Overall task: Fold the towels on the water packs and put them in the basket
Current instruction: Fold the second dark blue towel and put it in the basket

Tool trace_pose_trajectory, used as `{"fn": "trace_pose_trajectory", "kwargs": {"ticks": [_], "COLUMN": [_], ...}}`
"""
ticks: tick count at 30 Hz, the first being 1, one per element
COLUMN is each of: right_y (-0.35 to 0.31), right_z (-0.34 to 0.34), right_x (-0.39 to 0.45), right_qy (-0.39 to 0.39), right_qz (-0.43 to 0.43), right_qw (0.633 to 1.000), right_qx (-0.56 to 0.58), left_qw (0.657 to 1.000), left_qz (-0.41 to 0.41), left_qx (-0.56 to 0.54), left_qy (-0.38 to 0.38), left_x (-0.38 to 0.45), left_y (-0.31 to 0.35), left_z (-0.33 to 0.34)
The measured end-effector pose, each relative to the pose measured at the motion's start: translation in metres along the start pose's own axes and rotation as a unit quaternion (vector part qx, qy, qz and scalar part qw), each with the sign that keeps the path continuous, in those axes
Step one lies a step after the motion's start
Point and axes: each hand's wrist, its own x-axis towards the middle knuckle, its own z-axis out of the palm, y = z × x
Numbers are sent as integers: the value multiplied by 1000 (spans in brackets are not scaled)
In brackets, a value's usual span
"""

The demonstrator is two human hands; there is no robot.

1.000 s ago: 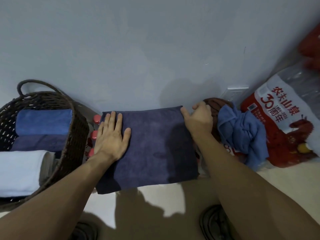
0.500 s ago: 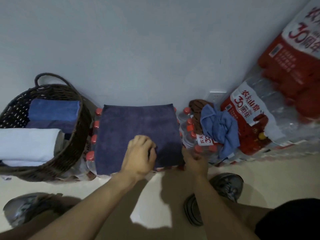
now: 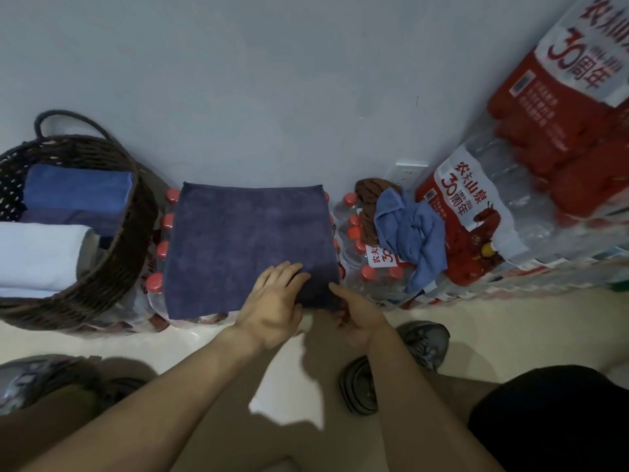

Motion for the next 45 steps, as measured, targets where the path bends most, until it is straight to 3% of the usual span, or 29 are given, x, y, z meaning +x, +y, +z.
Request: {"fn": "trace_pose_trajectory", "kwargs": {"ticks": [5, 9, 14, 17, 20, 24, 28, 32, 34, 36, 39, 42, 45], "right_y": [-15, -21, -29, -34, -40, -50, -57, -57, -61, -67, -75, -80, -83], "right_z": [-12, -15, -15, -12, -9, -3, 8, 15, 16, 21, 34, 49, 53], "right_x": [-2, -7, -11, -11, -13, -19, -21, -22, -24, -26, -29, -34, -28], "right_qy": [25, -22, -32, -7, 8, -12, 20, 5, 0, 56, 157, 71, 12], "right_qz": [-4, -3, -20, -15, -5, 22, 12, -5, -15, -70, -251, -382, -366], "right_qw": [999, 997, 966, 956, 966, 993, 1000, 999, 1000, 994, 934, 835, 728], "right_qx": [-36, -72, -255, -294, -257, -115, 8, 40, 24, -68, -201, -389, -580], "left_qw": [1000, 1000, 1000, 1000, 1000, 1000, 997, 989, 989, 983, 977, 974, 973], "left_qz": [6, -3, -6, -9, -6, -13, -25, -24, -56, -103, -119, -120, -115], "left_qx": [-1, -8, -4, -8, -3, -19, -59, -96, -111, -141, -168, -192, -201], "left_qy": [-5, -4, -7, -20, -29, -10, 36, 105, 82, 60, 45, 22, 21], "left_x": [0, -1, -4, -4, -4, -1, 6, 14, 17, 20, 23, 27, 28], "left_y": [0, 2, 4, 4, 2, 3, 7, 7, 6, 4, -1, -4, -7], "left_z": [0, 1, 3, 5, 7, 8, 3, -10, -17, -22, -26, -34, -38]}}
